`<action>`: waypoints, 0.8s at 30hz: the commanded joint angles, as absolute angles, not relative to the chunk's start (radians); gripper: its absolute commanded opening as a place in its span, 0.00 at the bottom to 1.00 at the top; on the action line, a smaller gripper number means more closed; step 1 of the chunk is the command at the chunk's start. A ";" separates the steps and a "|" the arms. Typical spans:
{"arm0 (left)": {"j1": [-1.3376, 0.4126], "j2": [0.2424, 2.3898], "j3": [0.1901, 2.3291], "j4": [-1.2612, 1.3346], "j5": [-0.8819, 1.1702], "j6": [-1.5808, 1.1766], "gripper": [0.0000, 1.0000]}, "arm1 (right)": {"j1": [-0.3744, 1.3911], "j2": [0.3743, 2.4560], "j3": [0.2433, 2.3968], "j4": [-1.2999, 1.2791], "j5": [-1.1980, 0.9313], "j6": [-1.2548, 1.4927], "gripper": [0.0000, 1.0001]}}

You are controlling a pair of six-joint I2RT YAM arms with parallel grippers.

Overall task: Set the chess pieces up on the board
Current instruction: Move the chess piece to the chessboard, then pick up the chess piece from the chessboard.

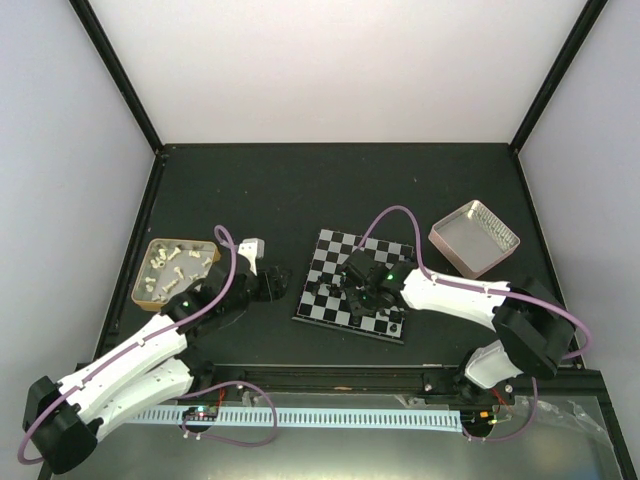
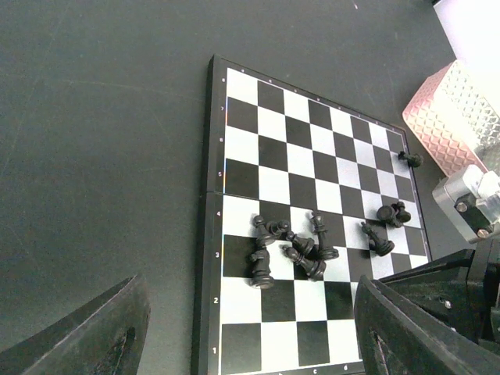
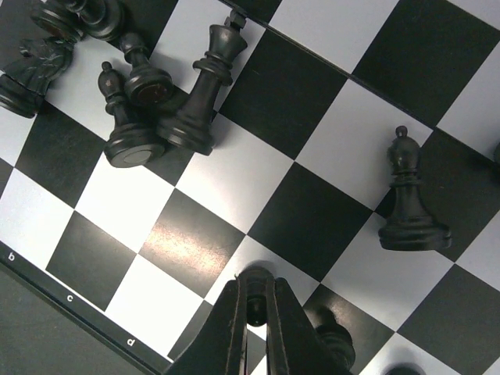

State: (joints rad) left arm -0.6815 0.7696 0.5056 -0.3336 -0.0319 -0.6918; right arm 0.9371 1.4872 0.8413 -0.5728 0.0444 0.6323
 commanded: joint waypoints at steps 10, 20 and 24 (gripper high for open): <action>-0.674 0.789 0.503 -0.306 -0.010 -0.690 0.73 | 0.945 1.450 0.857 -0.614 0.077 0.638 0.25; -0.673 0.779 0.509 -0.314 -0.017 -0.689 0.73 | 0.899 1.405 0.868 -0.605 0.306 0.704 0.35; -0.672 0.778 0.511 -0.316 -0.016 -0.689 0.73 | 0.868 1.440 0.861 -0.576 0.300 0.655 0.38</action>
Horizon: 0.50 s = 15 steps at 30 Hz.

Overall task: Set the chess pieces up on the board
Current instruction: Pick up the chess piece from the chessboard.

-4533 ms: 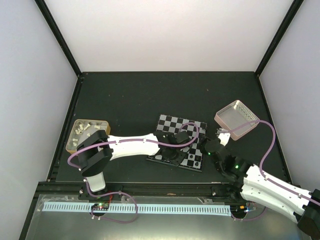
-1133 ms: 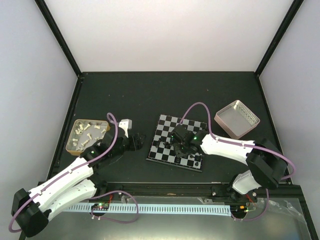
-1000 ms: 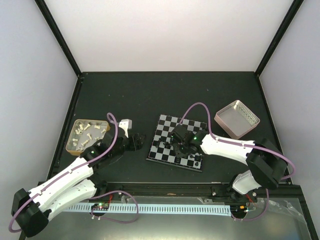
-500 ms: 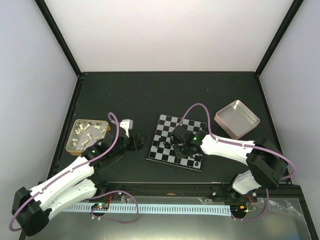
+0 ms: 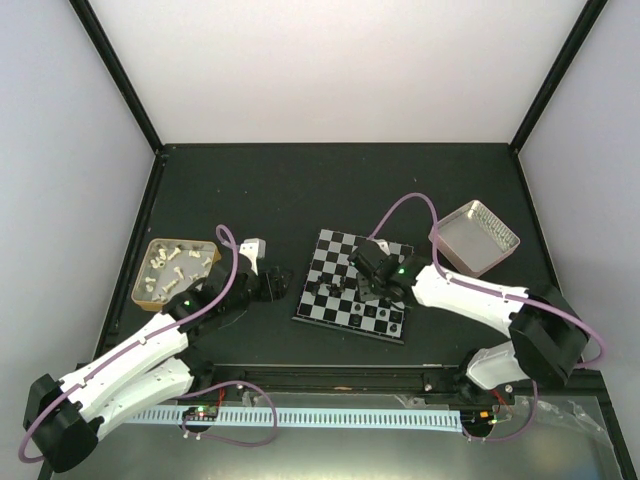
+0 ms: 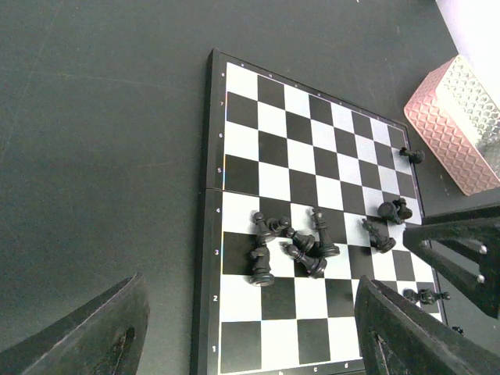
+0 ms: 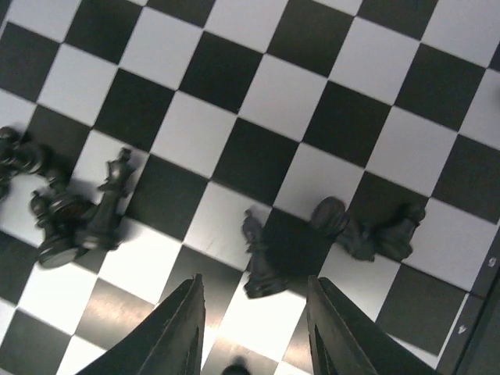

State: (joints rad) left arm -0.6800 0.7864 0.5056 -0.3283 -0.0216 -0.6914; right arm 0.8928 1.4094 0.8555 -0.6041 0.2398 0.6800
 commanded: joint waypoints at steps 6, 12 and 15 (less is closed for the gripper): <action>-0.671 0.782 0.515 -0.318 -0.017 -0.689 0.73 | 0.859 1.529 0.873 -0.548 0.261 0.582 0.39; -0.672 0.785 0.521 -0.323 -0.015 -0.687 0.73 | 0.859 1.562 0.866 -0.532 0.226 0.569 0.35; -0.671 0.789 0.524 -0.321 -0.017 -0.688 0.73 | 0.859 1.562 0.861 -0.533 0.206 0.568 0.34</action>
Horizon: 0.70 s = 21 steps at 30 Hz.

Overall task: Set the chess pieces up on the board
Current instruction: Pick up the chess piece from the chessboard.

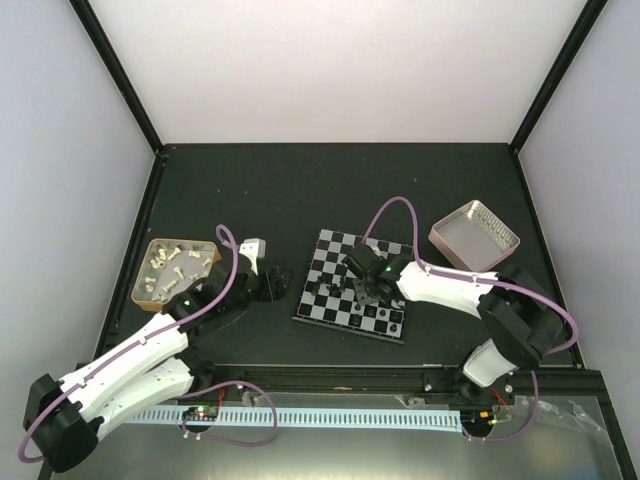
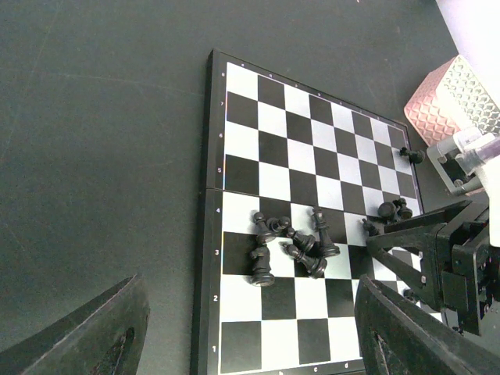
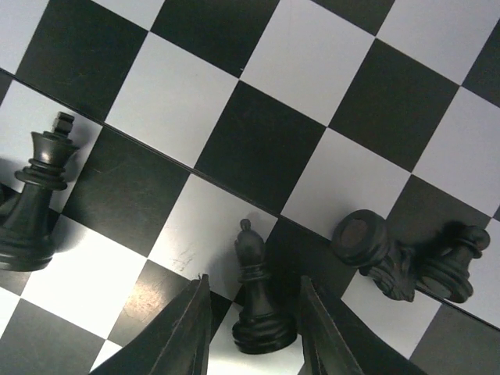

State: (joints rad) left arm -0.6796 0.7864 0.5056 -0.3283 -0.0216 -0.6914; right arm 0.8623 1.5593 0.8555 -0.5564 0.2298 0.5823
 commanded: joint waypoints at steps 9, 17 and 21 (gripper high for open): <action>-0.672 0.810 0.532 -0.309 -0.007 -0.686 0.73 | 0.859 1.560 0.827 -0.529 0.158 0.572 0.28; -0.671 0.808 0.537 -0.313 0.000 -0.687 0.74 | 0.858 1.553 0.822 -0.500 0.196 0.558 0.12; -0.670 0.800 0.538 -0.301 0.025 -0.685 0.75 | 0.859 1.481 0.790 -0.402 0.189 0.485 0.12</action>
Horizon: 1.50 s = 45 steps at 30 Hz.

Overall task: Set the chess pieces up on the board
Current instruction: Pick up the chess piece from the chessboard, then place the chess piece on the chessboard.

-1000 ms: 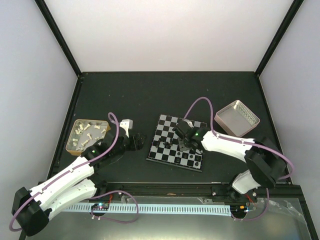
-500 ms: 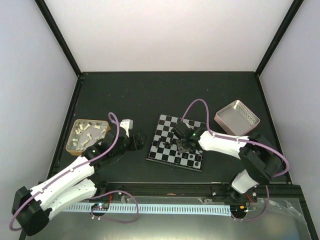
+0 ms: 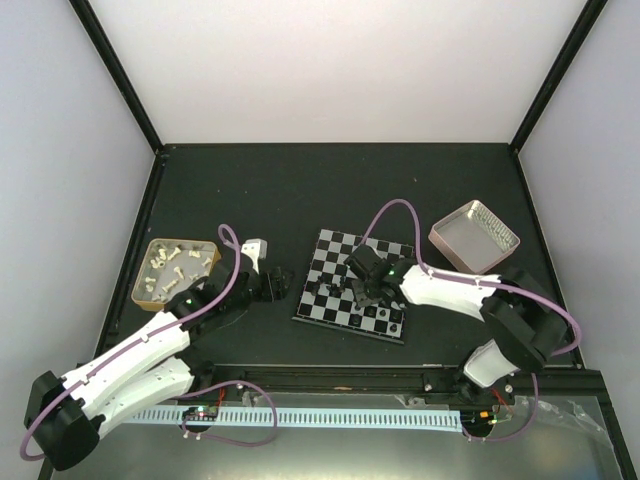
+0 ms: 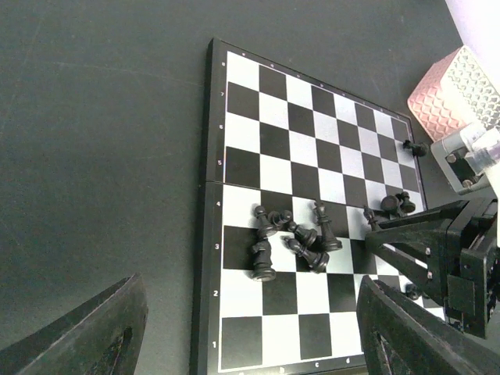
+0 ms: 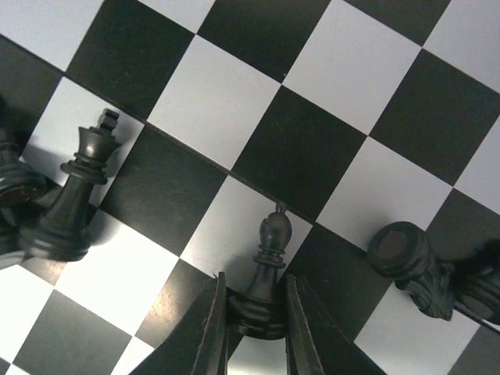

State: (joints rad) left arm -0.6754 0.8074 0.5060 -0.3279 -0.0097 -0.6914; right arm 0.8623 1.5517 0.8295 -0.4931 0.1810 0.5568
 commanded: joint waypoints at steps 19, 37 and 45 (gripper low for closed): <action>-0.642 0.777 0.555 0.045 0.604 -0.793 0.79 | 0.861 1.105 0.689 0.044 -0.673 0.132 0.12; -0.638 0.893 0.641 -0.004 0.914 -0.684 0.25 | 0.860 1.085 0.681 0.059 -0.658 0.114 0.13; -0.638 0.888 0.649 -0.068 0.899 -0.632 0.23 | 0.861 1.074 0.672 0.066 -0.623 0.128 0.13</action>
State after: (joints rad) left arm -0.6319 0.8967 0.6067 -0.0196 0.8410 -0.6823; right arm 0.8635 1.0927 0.6865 0.0238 -0.6739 0.1291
